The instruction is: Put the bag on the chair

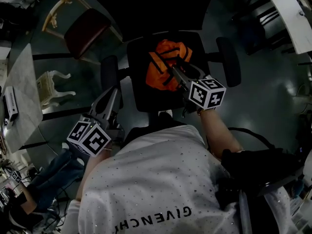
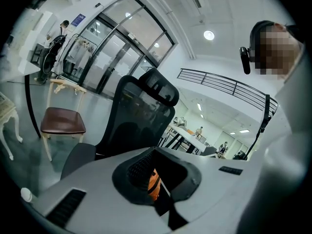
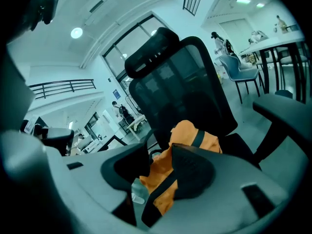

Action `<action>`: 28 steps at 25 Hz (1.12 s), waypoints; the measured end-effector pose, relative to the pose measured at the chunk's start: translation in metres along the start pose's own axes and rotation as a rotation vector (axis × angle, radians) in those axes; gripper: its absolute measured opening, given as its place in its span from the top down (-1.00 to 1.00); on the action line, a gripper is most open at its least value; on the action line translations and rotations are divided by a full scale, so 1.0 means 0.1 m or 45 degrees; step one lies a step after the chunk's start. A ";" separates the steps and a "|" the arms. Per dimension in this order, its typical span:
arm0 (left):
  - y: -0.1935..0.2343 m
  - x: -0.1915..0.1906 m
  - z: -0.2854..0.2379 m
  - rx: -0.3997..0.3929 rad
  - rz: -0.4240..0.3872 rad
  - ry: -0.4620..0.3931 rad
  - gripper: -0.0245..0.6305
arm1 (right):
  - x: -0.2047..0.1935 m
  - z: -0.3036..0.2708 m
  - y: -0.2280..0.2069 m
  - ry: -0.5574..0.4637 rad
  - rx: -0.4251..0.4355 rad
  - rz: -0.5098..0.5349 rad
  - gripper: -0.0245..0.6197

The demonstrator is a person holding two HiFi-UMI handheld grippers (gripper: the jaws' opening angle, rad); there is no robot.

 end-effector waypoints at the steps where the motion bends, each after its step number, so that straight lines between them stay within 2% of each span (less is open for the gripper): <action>1: 0.00 -0.01 0.03 0.005 0.002 -0.004 0.92 | 0.02 0.01 0.01 -0.010 -0.001 -0.001 0.40; 8: 0.00 0.07 0.17 -0.012 -0.044 -0.073 0.93 | 0.16 0.07 0.11 -0.090 -0.045 0.030 0.40; 18: -0.09 0.15 0.62 -0.064 -0.094 -0.215 0.93 | 0.28 0.48 0.40 -0.195 -0.132 0.134 0.40; 19: -0.13 0.15 0.67 -0.076 -0.102 -0.220 0.93 | 0.27 0.55 0.42 -0.206 -0.153 0.142 0.43; 21: -0.21 0.13 0.80 -0.093 -0.108 -0.221 0.93 | 0.22 0.71 0.48 -0.228 -0.187 0.154 0.81; 22: -0.23 0.13 0.86 -0.101 -0.109 -0.226 0.92 | 0.21 0.77 0.53 -0.243 -0.191 0.153 0.92; 28: -0.36 0.12 1.07 -0.174 -0.143 -0.235 0.93 | 0.27 1.08 0.91 -0.358 -0.158 0.158 0.93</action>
Point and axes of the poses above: the fingertips, and each gripper's own axes: z backward along the fingers, y to its left, x out of its top, the point moved 10 cm from there along z, backward along the fingers, and after that the axes turned 15 degrees about -x, right-handed, at the moved point
